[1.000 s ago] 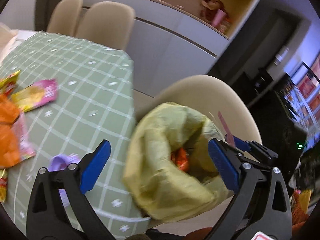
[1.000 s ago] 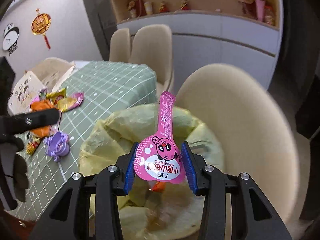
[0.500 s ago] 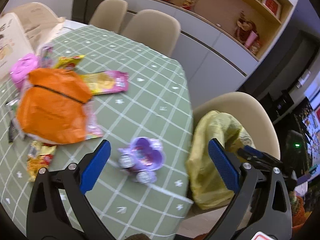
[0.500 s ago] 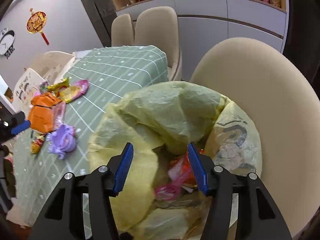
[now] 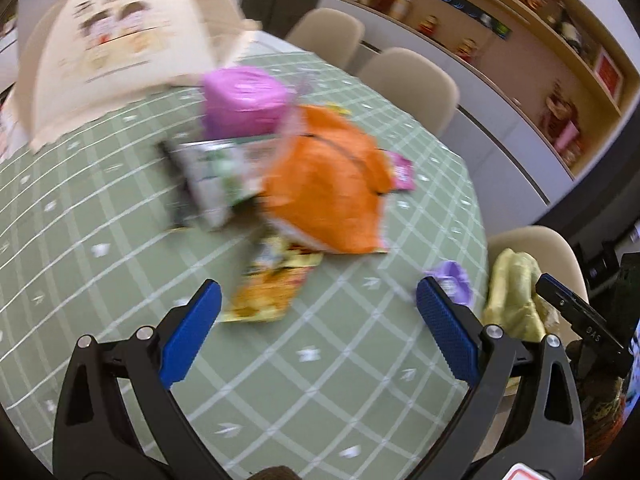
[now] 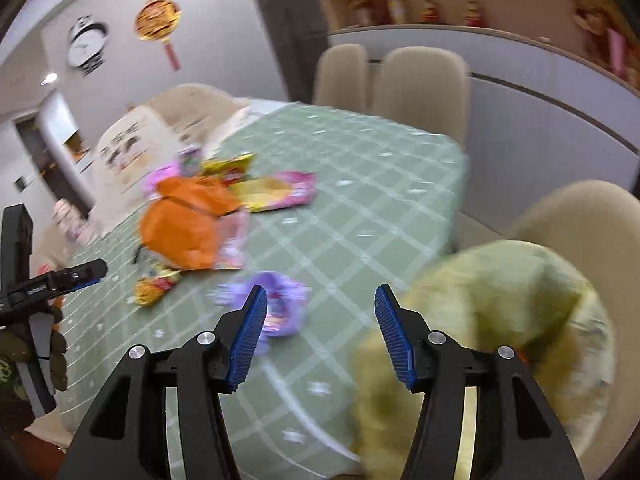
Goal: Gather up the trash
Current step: 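Move both grippers back over the table toward the orange plastic bag, then grasp the orange plastic bag with the left gripper and lift it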
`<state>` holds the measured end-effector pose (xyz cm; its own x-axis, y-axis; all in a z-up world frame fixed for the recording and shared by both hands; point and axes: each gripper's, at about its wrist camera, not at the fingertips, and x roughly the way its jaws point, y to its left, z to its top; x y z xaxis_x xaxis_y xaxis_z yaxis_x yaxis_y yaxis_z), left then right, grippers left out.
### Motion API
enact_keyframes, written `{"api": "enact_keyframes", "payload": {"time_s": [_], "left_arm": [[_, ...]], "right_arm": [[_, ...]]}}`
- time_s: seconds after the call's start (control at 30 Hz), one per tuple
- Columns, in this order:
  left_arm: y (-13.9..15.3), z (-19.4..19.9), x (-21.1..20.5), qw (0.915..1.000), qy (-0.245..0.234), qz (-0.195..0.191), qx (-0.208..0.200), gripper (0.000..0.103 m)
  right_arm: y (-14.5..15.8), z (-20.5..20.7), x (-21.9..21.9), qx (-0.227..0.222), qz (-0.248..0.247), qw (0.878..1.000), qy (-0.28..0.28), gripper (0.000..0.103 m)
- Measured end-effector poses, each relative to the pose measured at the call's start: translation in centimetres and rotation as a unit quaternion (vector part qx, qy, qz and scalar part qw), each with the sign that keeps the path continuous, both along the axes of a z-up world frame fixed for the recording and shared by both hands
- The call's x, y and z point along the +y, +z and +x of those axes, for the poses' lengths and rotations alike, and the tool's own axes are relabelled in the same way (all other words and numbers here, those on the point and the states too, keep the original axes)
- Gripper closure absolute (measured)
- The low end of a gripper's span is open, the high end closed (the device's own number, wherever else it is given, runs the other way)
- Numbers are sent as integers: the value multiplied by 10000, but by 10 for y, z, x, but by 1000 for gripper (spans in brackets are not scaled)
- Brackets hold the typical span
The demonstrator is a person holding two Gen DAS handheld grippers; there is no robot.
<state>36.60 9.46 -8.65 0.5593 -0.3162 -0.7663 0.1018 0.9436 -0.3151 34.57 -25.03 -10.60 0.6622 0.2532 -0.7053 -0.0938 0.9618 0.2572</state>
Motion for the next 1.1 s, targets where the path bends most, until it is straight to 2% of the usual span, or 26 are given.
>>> {"api": "enact_keyframes", "payload": {"time_s": [0.13, 0.27, 0.37, 0.53, 0.63, 0.7, 0.8, 0.9, 0.97, 1.03, 1.1], "left_arm": [[-5, -4, 35, 9997, 242, -63, 33, 10], [-9, 1, 49, 9997, 65, -177, -158, 9], [-9, 15, 41, 9994, -255, -111, -184, 9], [-2, 57, 9, 9952, -832, 30, -515, 10], [-5, 88, -12, 9931, -1030, 153, -538, 16], [-9, 105, -23, 9921, -1089, 319, -544, 18], [-19, 128, -34, 9922, -1096, 402, -434, 27], [-29, 140, -37, 9937, -1047, 388, -80, 45], [-33, 140, -34, 9939, -1078, 192, 102, 61], [-32, 135, -25, 9937, -1106, -101, 174, 73], [-28, 124, -13, 9937, -1070, -296, 143, 77]], "right_arm": [[-1, 16, 53, 0, -57, 9988, 488, 50], [2, 25, 81, -44, -99, 9984, 548, 49], [6, 28, 89, -72, -83, 9983, 565, 50], [5, 33, 95, 92, -91, 9982, 579, 50], [2, 32, 98, 138, -284, 9980, 546, 50], [-4, 32, 97, 318, -262, 9976, 561, 50], [-18, 32, 97, 602, -346, 9961, 552, 50], [-28, 29, 94, 732, -299, 9960, 420, 50], [-33, 29, 94, 785, -343, 9956, 376, 50], [-34, 30, 99, 754, -471, 9954, 366, 50], [-33, 31, 107, 687, -512, 9954, 432, 50]]}}
